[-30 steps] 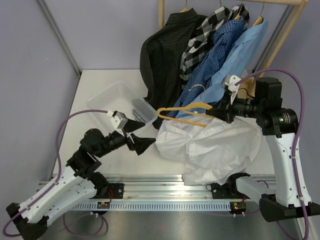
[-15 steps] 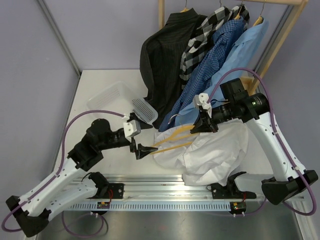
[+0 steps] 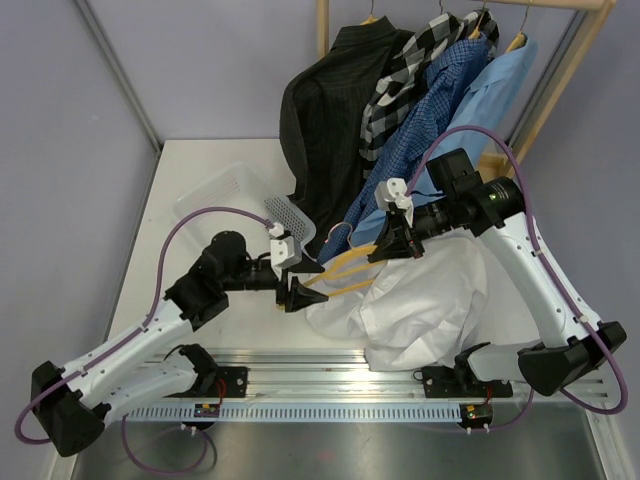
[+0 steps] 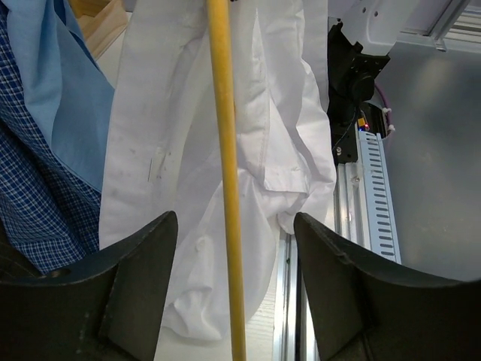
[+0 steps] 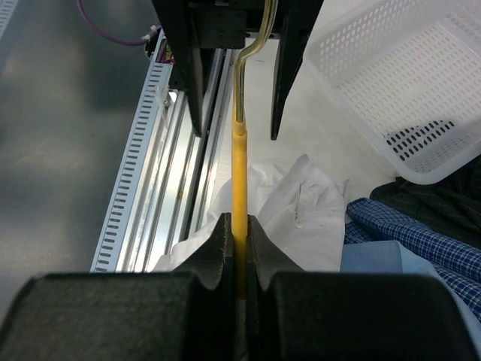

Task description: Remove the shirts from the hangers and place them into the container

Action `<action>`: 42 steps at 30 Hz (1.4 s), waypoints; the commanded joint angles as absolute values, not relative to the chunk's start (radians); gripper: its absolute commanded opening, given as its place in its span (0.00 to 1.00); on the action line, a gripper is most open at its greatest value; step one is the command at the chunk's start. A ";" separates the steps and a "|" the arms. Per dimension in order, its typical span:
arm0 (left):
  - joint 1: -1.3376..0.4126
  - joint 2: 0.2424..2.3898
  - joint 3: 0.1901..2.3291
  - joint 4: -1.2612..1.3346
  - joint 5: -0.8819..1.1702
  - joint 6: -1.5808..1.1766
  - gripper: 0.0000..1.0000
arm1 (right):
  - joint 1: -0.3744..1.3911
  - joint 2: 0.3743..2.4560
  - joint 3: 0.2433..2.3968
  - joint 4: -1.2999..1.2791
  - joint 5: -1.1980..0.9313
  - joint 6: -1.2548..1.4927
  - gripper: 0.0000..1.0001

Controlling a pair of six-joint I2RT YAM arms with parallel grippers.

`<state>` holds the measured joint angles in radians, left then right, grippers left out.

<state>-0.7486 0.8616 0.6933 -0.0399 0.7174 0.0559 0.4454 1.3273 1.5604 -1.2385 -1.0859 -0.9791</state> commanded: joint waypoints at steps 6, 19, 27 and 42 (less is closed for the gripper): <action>-0.753 0.891 0.710 0.038 0.713 0.038 0.25 | 0.456 1.321 1.580 -1.175 -1.173 -0.930 0.00; -0.752 0.844 0.692 0.054 0.687 -0.054 0.00 | 0.453 1.247 1.464 -0.968 -1.036 -0.643 0.41; -0.747 0.905 0.730 0.014 0.710 -0.168 0.00 | 0.362 1.164 1.491 -0.801 -0.774 -0.249 0.78; -0.744 0.790 0.655 0.072 0.519 -0.603 0.00 | 0.324 1.111 1.516 -1.143 -0.620 -0.324 0.73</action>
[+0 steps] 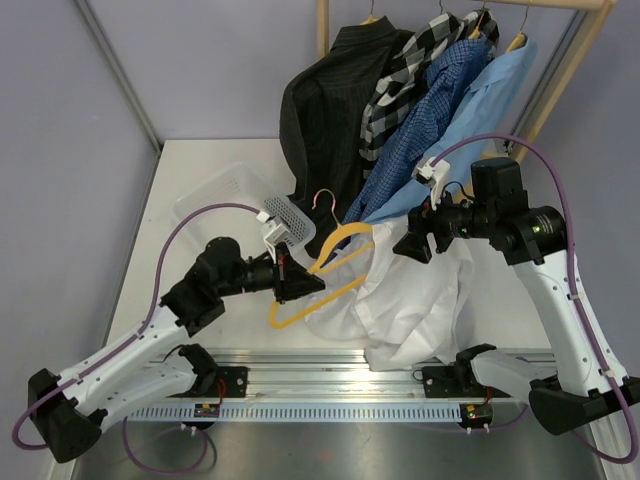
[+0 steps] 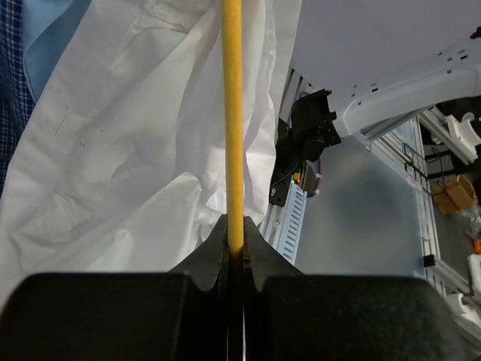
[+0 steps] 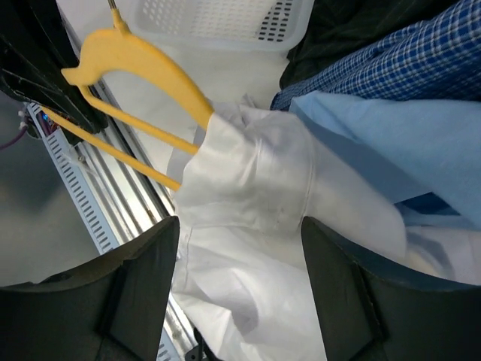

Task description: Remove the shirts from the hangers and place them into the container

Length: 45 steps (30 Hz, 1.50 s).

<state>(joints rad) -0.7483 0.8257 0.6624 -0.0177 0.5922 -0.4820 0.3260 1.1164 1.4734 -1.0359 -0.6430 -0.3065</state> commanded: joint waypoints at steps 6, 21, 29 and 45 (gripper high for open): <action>-0.744 0.752 0.612 0.118 0.477 -0.696 0.00 | 0.324 1.100 1.448 -1.115 -0.640 -0.267 0.70; -0.746 0.742 0.557 0.307 0.563 -0.822 0.00 | 0.313 1.199 1.331 -0.789 -0.802 0.037 0.64; -0.746 0.739 0.546 0.301 0.571 -0.796 0.00 | 0.281 1.201 1.310 -0.727 -0.945 0.061 0.10; -0.746 0.612 0.637 -0.193 0.459 -0.404 0.00 | 0.178 0.976 1.288 -0.833 -0.774 -0.173 0.00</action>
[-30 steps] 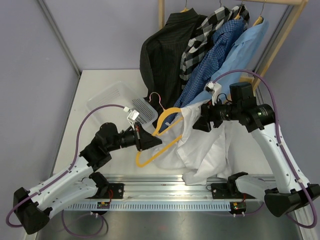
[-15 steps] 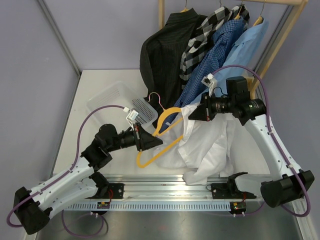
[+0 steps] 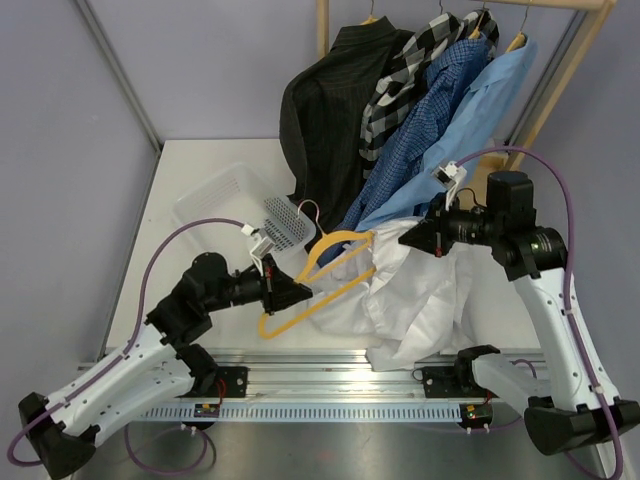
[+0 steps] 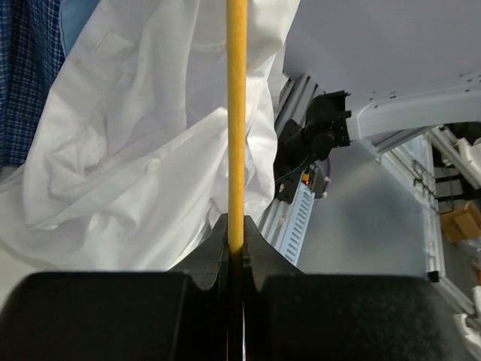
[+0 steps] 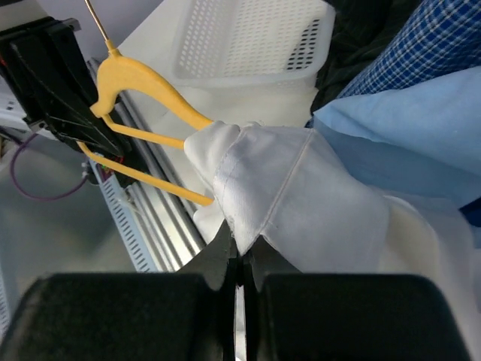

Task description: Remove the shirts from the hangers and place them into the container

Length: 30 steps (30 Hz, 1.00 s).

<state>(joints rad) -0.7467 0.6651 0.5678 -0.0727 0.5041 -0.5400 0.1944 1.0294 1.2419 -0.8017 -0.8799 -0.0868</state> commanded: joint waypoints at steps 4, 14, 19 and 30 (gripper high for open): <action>-0.744 0.549 0.681 -0.346 0.423 -0.289 0.00 | 0.170 0.902 1.298 -0.847 -0.570 -0.206 0.00; -0.747 0.404 0.807 -0.619 0.350 -0.109 0.00 | 0.140 0.857 1.247 -0.818 -0.310 -0.201 0.00; -0.746 0.391 0.896 -0.709 0.290 -0.080 0.00 | 0.124 0.879 1.249 -0.801 -0.282 -0.193 0.00; -0.747 0.361 1.068 -0.825 0.222 -0.055 0.00 | 0.094 0.905 1.209 -0.742 -0.270 -0.193 0.00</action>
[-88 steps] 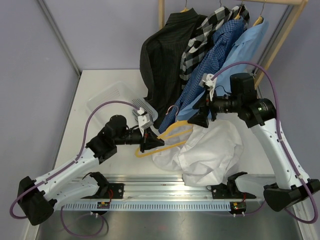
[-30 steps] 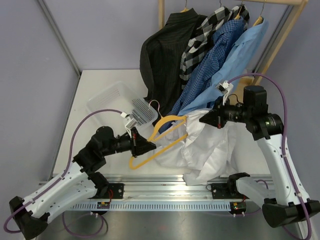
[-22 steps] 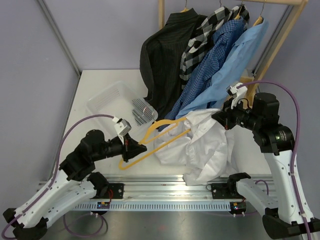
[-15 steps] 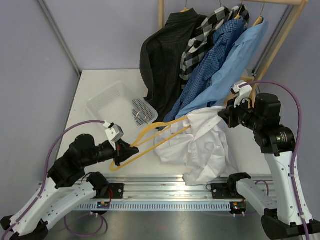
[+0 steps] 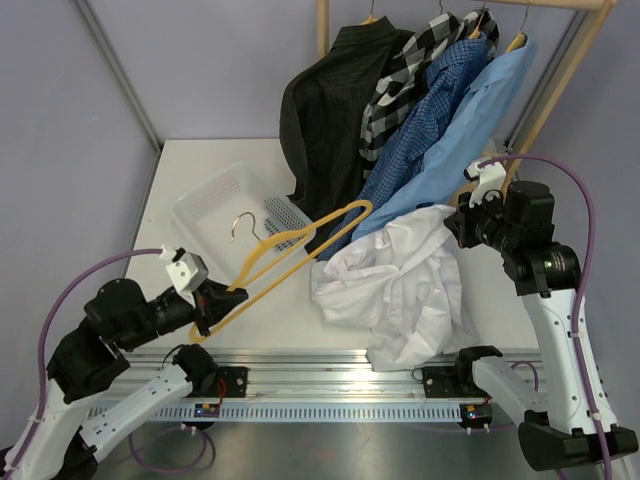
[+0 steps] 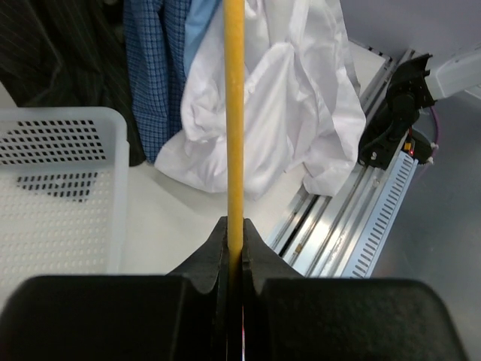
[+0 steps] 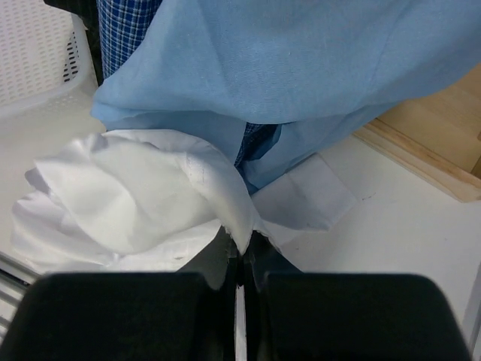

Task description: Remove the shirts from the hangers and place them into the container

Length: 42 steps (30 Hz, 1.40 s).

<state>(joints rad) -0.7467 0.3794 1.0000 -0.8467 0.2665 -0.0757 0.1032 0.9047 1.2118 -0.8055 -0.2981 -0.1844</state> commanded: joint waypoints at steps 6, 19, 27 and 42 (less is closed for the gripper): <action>-0.747 0.356 1.095 -0.839 0.213 -0.052 0.00 | 0.087 0.902 1.197 -0.732 -0.307 -0.199 0.00; -0.746 0.394 0.993 -0.652 0.253 -0.084 0.00 | 0.089 0.966 1.109 -0.882 -0.696 -0.460 0.00; -0.746 0.426 0.913 -0.568 0.241 -0.126 0.00 | 0.089 1.061 1.060 -0.910 -0.657 -0.569 0.19; -0.746 0.489 0.907 -0.563 0.320 -0.084 0.00 | 0.089 0.917 1.184 -1.250 -0.684 -0.843 0.85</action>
<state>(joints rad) -0.7467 0.4675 0.8963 -0.6525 0.2592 -0.1081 0.0914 0.9405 1.1385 -1.1046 -0.6273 -0.6956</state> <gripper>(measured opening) 0.046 0.843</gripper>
